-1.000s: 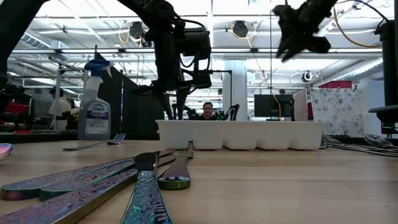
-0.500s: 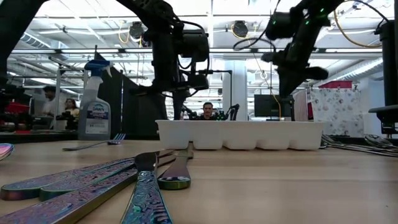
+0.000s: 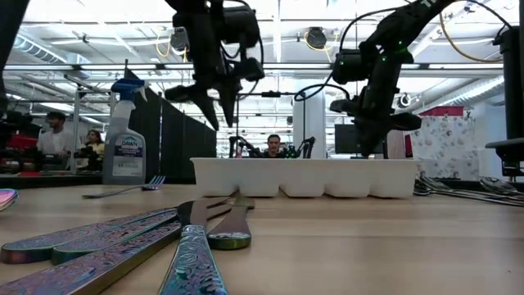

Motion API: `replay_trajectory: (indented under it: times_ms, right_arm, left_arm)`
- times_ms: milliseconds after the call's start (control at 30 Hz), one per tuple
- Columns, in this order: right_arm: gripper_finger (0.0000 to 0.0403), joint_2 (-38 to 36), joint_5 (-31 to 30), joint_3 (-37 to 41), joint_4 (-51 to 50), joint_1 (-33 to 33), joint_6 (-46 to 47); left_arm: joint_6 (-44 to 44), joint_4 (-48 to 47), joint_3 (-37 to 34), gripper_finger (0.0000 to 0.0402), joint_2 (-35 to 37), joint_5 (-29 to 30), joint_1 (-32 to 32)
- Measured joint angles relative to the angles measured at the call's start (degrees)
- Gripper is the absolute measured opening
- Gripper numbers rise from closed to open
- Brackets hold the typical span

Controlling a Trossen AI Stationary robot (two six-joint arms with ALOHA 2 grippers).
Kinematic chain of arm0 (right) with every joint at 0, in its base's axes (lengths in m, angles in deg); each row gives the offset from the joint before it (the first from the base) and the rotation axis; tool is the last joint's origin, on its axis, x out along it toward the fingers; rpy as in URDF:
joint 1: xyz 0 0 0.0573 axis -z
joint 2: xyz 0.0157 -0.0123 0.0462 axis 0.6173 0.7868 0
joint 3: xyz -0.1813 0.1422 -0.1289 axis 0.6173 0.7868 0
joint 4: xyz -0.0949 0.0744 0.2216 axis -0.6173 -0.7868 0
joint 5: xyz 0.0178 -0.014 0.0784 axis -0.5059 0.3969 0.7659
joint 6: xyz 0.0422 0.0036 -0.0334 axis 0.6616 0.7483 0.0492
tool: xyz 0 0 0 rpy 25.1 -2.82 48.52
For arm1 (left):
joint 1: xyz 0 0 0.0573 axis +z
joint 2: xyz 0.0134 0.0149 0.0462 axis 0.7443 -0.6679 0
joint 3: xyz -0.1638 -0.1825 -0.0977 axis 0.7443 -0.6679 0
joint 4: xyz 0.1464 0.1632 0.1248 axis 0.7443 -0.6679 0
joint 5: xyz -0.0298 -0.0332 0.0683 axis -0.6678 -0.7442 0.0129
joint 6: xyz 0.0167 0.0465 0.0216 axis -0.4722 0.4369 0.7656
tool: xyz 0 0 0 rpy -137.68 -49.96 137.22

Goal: Sort silverware

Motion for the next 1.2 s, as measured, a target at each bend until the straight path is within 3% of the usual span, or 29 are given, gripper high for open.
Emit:
replay_trajectory:
  times_ms: [433, 567, 833, 1067, 1200]
  right_arm:
    - [0.0000, 5.37, 1.64, 0.04, 1.88, -0.15, 1.31]
    - [0.0000, 6.92, 4.58, 0.01, 5.42, -1.39, 2.26]
    - [0.0000, 7.05, 4.48, 0.00, 5.63, -2.91, 3.46]
    - [0.0000, 3.14, 4.22, -0.32, 1.08, -2.91, 0.89]
    - [0.0000, -1.65, 4.16, -0.35, -1.81, -2.91, -0.06]
  left_arm:
    - [7.83, -3.98, 0.02, 0.0111, 2.54, 0.69, 1.71]
    - [7.90, -4.74, 0.02, 0.0111, 2.41, -0.06, 1.73]
    - [7.89, -9.27, 0.02, 0.0111, 2.43, -0.17, 1.58]
    - [6.90, -19.32, -0.35, 0.0111, 2.69, -0.28, 0.49]
    - [3.63, -20.10, -4.16, 0.0111, 2.93, -0.61, -0.45]
